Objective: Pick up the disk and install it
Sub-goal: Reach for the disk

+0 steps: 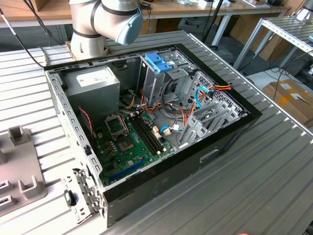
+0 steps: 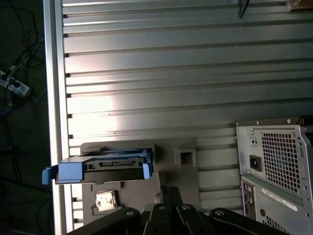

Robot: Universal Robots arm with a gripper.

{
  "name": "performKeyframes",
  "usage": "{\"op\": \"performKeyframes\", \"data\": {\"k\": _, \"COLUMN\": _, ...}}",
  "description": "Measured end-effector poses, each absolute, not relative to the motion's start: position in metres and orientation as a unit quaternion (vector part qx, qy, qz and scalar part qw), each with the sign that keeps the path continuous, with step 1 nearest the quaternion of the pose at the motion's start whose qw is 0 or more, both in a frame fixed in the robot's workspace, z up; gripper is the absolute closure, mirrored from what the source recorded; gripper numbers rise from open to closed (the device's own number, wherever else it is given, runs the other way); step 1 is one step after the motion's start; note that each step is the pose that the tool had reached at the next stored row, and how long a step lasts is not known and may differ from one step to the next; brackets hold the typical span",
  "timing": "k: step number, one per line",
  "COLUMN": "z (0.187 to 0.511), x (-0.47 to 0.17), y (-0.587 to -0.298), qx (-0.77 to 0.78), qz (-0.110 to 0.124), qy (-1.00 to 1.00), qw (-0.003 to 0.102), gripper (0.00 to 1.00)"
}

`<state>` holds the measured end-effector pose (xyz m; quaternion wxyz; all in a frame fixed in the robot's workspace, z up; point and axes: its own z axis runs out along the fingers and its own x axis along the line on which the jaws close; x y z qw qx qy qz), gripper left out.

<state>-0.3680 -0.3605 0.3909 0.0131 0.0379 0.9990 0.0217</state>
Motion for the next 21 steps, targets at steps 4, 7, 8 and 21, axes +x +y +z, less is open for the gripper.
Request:
{"op": "performKeyframes", "data": {"k": 4, "z": 0.391, "x": -0.368, "y": -0.361, "qx": 0.038, "qz": 0.022, "qy": 0.999, "qw": 0.013, "gripper": 0.89}}
{"op": "performKeyframes", "data": {"k": 7, "z": 0.391, "x": -0.368, "y": -0.361, "qx": 0.038, "qz": 0.022, "qy": 0.999, "qw": 0.013, "gripper": 0.89}}
{"op": "performKeyframes", "data": {"k": 8, "z": 0.391, "x": -0.368, "y": -0.361, "qx": 0.038, "qz": 0.022, "qy": 0.999, "qw": 0.013, "gripper": 0.89}}
{"op": "performKeyframes", "data": {"k": 21, "z": 0.39, "x": -0.391, "y": -0.361, "qx": 0.038, "qz": 0.022, "qy": 0.999, "qw": 0.013, "gripper": 0.89}}
